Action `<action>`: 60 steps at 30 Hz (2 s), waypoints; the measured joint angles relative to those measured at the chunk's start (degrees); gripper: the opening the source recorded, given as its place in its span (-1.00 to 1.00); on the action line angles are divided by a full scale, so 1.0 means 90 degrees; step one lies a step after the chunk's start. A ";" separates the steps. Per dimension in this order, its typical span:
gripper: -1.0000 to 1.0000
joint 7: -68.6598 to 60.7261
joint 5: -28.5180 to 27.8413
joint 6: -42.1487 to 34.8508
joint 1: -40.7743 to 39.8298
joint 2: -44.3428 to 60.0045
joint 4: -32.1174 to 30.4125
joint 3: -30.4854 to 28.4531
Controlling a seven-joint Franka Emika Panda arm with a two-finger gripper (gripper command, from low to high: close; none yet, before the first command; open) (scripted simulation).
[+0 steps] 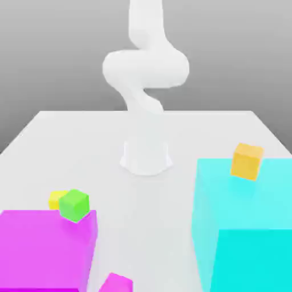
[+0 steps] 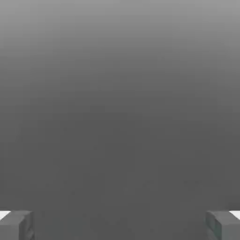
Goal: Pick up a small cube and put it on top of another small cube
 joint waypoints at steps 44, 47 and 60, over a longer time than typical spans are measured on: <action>-1.00 -0.9173 0.2025 0.2869 0.0866 0.7860 0.0079 -0.1272; -1.00 -0.9200 0.2059 0.2907 0.0834 0.7923 0.0095 -0.1233; -1.00 -0.9770 0.1210 0.1405 0.0735 0.5627 -0.0960 -0.2042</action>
